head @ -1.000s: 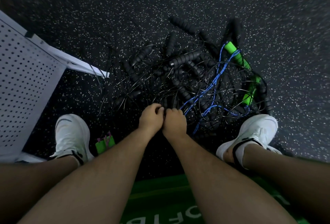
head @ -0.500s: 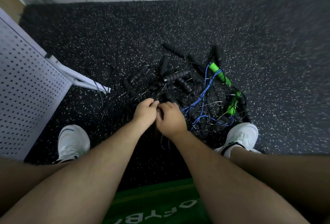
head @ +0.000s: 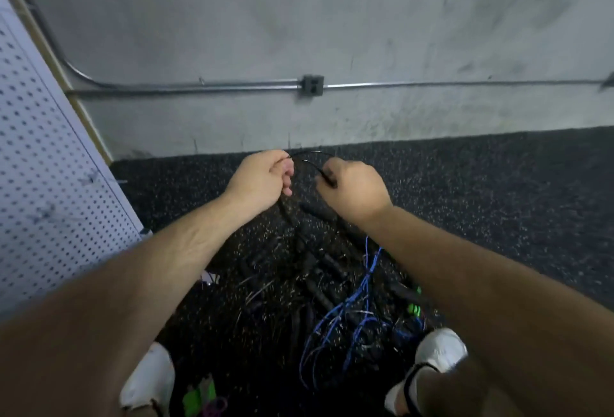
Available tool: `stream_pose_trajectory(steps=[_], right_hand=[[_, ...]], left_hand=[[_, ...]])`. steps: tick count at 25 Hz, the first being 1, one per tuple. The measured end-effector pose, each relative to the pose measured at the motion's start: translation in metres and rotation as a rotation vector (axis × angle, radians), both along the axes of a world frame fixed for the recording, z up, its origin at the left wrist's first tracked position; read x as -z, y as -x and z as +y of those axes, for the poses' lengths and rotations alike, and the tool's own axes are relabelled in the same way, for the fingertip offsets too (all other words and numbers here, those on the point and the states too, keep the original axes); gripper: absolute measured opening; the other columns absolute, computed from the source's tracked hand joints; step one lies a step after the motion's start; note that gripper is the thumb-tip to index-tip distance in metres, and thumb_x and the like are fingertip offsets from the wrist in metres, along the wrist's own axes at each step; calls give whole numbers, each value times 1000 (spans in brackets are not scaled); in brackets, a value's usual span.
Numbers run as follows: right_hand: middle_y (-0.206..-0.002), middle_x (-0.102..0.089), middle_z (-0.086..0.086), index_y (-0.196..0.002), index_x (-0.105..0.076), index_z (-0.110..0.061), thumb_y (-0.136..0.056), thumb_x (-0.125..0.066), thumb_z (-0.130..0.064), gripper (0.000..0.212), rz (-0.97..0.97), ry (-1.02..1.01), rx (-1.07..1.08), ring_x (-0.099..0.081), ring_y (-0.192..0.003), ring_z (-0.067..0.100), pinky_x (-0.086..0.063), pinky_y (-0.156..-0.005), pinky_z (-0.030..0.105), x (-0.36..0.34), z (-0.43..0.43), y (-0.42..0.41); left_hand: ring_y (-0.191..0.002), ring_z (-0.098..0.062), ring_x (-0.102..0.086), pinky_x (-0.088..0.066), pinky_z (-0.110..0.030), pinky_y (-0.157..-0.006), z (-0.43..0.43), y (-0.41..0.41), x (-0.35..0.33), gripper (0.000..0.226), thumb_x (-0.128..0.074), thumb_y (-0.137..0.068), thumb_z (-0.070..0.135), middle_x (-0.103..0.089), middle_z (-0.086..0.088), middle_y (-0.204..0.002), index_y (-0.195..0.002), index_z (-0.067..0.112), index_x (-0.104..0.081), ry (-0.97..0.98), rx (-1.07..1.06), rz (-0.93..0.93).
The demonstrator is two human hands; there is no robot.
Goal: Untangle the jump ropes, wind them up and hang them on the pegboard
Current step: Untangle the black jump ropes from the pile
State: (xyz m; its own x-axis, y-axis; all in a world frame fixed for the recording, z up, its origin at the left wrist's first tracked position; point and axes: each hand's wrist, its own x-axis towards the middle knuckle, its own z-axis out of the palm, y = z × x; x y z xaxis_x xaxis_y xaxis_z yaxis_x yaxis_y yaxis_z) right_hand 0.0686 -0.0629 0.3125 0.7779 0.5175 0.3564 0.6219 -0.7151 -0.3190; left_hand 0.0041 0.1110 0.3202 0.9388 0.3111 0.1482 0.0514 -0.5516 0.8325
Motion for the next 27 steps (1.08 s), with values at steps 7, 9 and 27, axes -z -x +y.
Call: stream_pose_trajectory(steps=[7,9,27], right_hand=[[-69,-58,-2,-95,-61,-17,-97,-61,-44,27,334,-184,-29,-56,-54,11,-45,-54,33,-56,9,-10],[-64,-63,0,-91,-66,-13,-101,-56,-43,33,516,-99,-144,-58,-49,13,-50,-54,33,-48,21,-11],[-87,-72,0,-104,-70,-19,-97,-67,-24,9,677,-334,-325,-65,-66,10,-61,-67,28,-45,55,5]], left_hand=[[-61,-13,-68,-54,-32,-69,29,7,-62,33,-46,-107,14,-63,5,-67,-78,21,-60,-15,20,-159],[-59,-13,-66,-53,-35,-68,34,9,-58,32,-45,-108,14,-61,4,-66,-79,20,-59,65,3,-172],[-51,-5,-34,-33,-23,-50,35,-4,-93,30,-34,-111,21,-42,4,-65,-88,14,-52,684,-51,-527]])
